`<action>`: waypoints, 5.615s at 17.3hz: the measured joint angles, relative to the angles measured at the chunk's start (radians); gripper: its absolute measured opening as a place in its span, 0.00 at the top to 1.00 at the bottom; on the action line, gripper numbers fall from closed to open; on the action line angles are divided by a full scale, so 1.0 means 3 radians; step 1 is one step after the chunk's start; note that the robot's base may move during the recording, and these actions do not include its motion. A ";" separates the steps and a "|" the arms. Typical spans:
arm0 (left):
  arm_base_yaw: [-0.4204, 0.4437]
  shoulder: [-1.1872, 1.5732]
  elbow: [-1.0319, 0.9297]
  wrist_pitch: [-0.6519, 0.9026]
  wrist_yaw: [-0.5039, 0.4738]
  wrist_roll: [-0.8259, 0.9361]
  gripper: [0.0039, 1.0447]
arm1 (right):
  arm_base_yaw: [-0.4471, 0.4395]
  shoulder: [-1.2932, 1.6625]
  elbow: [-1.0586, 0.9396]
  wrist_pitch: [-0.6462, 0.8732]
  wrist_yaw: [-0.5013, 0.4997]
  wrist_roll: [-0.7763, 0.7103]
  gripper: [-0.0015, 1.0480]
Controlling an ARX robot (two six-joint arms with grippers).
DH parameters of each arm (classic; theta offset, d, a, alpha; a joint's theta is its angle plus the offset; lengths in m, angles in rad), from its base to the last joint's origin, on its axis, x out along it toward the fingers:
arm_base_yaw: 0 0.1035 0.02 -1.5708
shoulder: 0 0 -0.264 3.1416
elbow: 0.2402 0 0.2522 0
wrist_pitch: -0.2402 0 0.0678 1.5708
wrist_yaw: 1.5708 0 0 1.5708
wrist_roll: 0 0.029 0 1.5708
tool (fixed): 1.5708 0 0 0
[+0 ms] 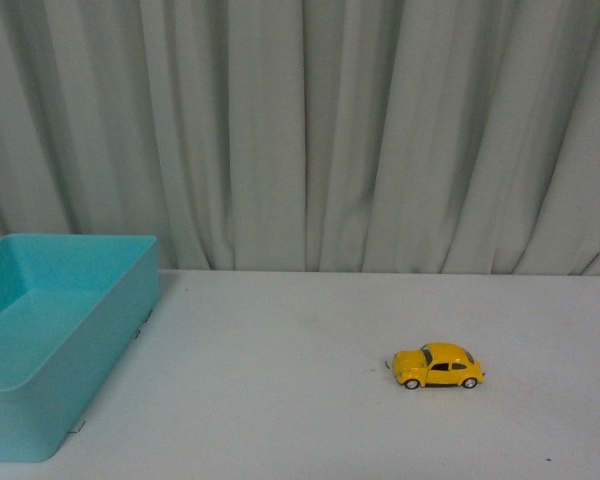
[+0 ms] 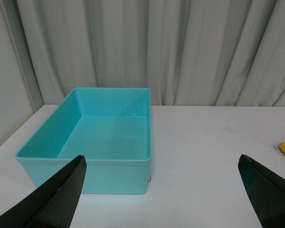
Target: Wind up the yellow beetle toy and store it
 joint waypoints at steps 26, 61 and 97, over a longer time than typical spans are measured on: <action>0.0000 0.0000 0.0000 0.0000 -0.0001 0.0000 0.06 | 0.0000 0.0000 0.0000 -0.0001 0.0000 -0.0001 0.06; 0.0000 0.0000 0.0000 -0.0004 -0.0001 0.0000 0.06 | -0.1321 0.4863 0.1678 0.3183 -0.1901 0.0749 0.06; 0.0000 0.0000 0.0000 -0.0004 -0.0001 0.0000 0.06 | -0.0155 0.7451 0.4463 -0.2069 -0.2274 -0.5584 0.06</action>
